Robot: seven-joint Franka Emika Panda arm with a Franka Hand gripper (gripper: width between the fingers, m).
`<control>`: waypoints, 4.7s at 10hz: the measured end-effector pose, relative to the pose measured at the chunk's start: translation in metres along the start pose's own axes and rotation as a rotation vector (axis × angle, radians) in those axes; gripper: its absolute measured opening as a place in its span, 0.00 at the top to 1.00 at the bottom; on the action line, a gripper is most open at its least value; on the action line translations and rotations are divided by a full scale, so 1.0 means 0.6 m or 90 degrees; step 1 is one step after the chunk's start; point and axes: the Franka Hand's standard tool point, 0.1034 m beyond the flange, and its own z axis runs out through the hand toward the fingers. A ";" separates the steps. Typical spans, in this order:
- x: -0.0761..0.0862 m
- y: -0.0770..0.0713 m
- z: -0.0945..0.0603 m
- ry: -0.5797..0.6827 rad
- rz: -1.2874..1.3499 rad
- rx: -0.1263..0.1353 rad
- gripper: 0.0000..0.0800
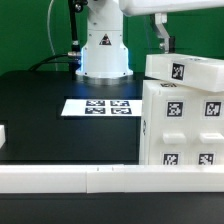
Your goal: Assemble cabinet
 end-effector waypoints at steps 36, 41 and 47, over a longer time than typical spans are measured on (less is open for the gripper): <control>-0.028 0.000 0.016 -0.004 0.868 0.019 0.00; -0.026 -0.006 0.013 0.003 0.489 -0.010 0.00; -0.026 -0.014 0.008 -0.005 0.109 -0.023 0.00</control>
Offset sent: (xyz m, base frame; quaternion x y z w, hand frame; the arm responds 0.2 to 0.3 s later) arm -0.0083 0.0064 -0.0210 0.0174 -0.0293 -0.2955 0.9547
